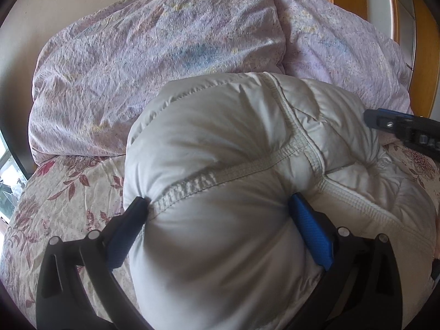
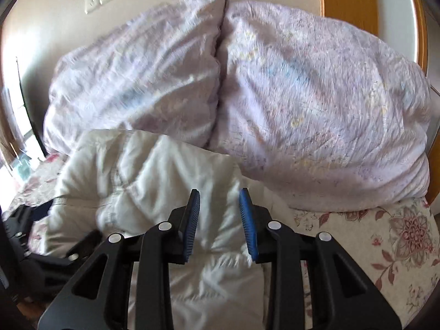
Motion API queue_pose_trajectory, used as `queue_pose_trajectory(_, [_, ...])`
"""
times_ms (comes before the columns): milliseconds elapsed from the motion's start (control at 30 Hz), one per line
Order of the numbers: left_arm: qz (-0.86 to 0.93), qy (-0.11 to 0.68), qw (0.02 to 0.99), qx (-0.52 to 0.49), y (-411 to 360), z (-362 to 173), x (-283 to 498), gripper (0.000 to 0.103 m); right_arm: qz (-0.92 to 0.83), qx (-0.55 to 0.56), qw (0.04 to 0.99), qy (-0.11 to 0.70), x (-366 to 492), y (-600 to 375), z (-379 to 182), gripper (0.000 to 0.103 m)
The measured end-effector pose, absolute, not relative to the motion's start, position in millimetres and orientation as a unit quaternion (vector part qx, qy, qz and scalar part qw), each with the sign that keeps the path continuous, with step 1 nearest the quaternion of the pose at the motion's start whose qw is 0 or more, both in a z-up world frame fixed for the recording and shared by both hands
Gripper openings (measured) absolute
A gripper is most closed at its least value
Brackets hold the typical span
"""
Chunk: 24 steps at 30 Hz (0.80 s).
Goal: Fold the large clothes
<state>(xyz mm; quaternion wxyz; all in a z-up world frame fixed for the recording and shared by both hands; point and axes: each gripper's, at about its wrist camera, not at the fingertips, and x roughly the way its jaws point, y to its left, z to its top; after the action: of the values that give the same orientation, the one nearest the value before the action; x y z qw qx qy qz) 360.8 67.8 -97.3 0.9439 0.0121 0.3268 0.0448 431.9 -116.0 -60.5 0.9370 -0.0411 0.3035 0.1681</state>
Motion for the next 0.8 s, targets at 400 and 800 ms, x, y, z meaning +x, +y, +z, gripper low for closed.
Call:
queue_pose_trajectory(400, [0.052, 0.316, 0.947, 0.019, 61, -96, 361, 0.101, 0.167, -0.016, 0.929, 0.329, 458, -121, -122, 0.030])
queue_pose_trajectory(800, [0.069, 0.320, 0.944, 0.035, 60, -98, 362, 0.101, 0.151, -0.039, 0.932, 0.329, 452, -120, -116, 0.031])
